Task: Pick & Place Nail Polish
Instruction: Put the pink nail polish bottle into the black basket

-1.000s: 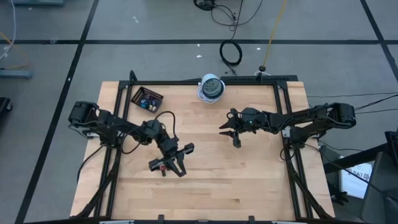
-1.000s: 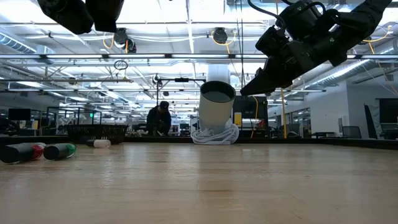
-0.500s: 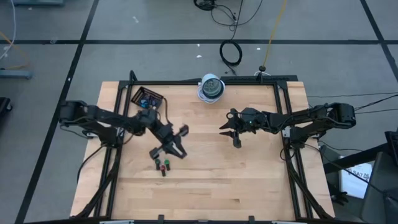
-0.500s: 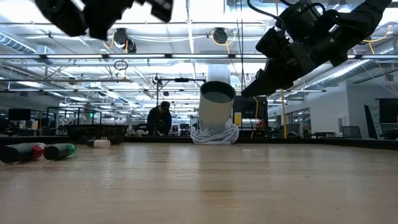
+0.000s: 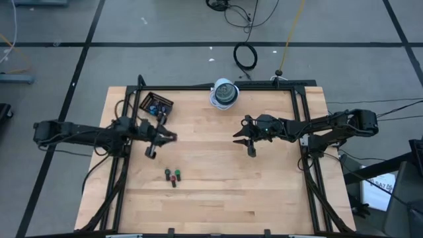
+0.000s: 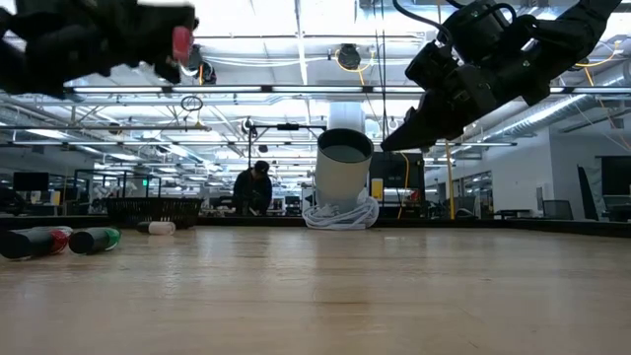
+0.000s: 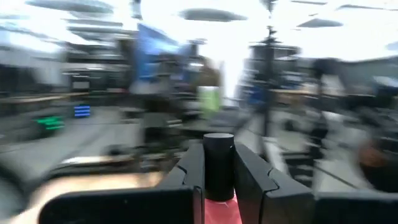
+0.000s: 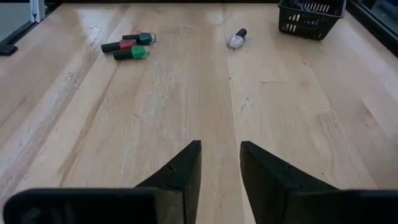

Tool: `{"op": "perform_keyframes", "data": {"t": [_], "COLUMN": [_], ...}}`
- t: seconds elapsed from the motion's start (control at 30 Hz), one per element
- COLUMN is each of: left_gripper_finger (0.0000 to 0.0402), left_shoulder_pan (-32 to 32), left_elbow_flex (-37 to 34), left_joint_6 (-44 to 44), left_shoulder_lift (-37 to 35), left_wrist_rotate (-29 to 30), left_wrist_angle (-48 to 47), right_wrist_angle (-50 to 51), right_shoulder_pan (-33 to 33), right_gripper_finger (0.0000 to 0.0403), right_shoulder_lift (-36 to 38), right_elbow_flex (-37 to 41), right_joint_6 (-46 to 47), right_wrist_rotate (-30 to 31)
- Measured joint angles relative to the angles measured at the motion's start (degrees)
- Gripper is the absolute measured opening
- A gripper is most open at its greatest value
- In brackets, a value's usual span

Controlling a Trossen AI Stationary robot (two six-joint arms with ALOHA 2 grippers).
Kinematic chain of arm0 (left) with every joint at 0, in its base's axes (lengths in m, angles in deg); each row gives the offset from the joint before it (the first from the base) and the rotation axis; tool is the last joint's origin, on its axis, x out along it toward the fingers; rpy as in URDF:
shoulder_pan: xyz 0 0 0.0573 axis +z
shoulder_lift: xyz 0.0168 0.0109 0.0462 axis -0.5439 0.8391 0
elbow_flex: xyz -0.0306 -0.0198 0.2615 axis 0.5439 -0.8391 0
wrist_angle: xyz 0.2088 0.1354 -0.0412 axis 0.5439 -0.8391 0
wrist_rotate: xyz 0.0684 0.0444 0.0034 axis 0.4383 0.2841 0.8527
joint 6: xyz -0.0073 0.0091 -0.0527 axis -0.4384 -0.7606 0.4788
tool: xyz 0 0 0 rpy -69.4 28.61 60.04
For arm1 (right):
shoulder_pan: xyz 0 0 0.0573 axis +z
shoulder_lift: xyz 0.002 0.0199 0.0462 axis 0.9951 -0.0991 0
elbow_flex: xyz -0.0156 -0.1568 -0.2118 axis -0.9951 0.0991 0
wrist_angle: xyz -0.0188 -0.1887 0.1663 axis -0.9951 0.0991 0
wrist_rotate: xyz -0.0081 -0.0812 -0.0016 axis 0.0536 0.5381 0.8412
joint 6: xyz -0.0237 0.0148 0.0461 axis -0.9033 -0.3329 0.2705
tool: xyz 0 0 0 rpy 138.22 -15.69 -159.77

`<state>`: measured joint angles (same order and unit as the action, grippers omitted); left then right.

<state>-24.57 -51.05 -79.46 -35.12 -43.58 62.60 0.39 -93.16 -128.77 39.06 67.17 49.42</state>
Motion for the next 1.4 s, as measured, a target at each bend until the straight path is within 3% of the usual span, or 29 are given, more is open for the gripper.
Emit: {"op": "perform_keyframes", "data": {"t": [0.17,0.33,0.5,0.57,0.8,0.97,1.17,1.33,1.4], "left_gripper_finger": [0.0037,0.0037,0.0037,0.0037,0.0037,0.0037,0.0037,0.0040,0.0061], "left_shoulder_pan": [1.31,1.30,1.49,2.46,11.96,22.04,30.41,32.78,33.11], "left_elbow_flex": [-4.56,-6.93,-6.99,-6.99,-6.95,-6.41,-3.14,-0.92,-0.83], "left_joint_6": [-0.65,-2.83,-3.40,-2.40,5.66,12.80,16.77,17.94,18.88], "left_shoulder_lift": [-5.83,-6.10,-6.09,-6.08,-3.86,1.32,8.95,15.75,17.60], "left_wrist_rotate": [23.01,47.48,68.31,73.40,74.78,60.95,51.82,50.05,50.05], "left_wrist_angle": [-0.18,-2.25,-7.57,-7.61,-13.82,-15.56,-15.73,-17.10,-16.45], "right_wrist_angle": [-0.14,-0.14,-0.17,-0.46,-1.50,-1.52,-1.46,-1.45,-1.45], "right_shoulder_pan": [0.00,0.00,0.00,-0.02,-0.04,-0.04,-0.04,-0.04,-0.04], "right_gripper_finger": [0.0100,0.0100,0.0100,0.0100,0.0100,0.0100,0.0100,0.0100,0.0100], "right_shoulder_lift": [0.00,0.01,-0.01,-0.01,-0.01,-0.01,-0.01,-0.01,-0.01], "right_elbow_flex": [0.00,0.00,0.00,0.00,0.00,0.00,0.00,0.00,0.00], "right_joint_6": [0.01,-0.04,-0.17,-0.17,-0.63,-0.63,-0.63,-0.62,-0.63], "right_wrist_rotate": [0.00,0.00,0.02,0.02,0.20,0.26,0.26,0.26,0.26]}}
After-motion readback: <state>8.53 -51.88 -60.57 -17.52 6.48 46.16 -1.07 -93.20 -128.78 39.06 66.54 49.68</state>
